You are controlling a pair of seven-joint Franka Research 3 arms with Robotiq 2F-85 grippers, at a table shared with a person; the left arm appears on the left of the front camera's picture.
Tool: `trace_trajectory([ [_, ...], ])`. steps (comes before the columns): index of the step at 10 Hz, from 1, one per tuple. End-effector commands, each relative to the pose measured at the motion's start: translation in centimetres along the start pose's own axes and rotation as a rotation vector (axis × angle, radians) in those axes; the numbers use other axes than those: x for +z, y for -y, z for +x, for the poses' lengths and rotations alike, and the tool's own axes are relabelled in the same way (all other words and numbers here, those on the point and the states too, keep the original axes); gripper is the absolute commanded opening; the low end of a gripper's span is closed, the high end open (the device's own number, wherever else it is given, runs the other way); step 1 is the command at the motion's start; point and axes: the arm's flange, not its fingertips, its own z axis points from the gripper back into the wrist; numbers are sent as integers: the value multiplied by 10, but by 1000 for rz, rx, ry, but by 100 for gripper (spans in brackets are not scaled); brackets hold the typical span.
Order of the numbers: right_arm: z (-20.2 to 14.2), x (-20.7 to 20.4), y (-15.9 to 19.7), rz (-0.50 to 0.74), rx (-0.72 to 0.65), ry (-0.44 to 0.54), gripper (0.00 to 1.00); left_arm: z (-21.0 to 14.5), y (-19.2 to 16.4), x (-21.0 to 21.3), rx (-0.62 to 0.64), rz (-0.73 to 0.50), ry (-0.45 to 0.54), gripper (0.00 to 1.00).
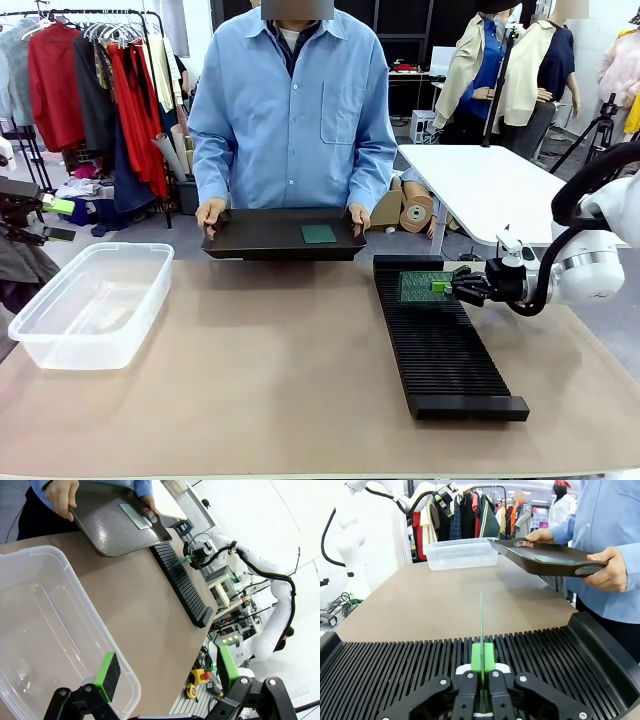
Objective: Sort PCBs into racks and boxes based on the side picked up.
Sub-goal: If the short side of the Blank PCB is picked up, insert it into the PCB Rack ; if the long side is picked up, place it in the Organizing box.
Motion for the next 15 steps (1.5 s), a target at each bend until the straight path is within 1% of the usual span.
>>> trace_trajectory([
  [1,-1,3,7,11,30,-3,0,0,1,0,-1,-1,2,100],
  [7,-10,1,11,8,24,-39,0,0,1,0,-1,-1,2,100],
  [11,-23,1,13,11,20,-71,0,0,1,0,-1,-1,2,100],
  [15,-22,1,18,10,34,-98,0,0,1,0,-1,-1,2,100],
])
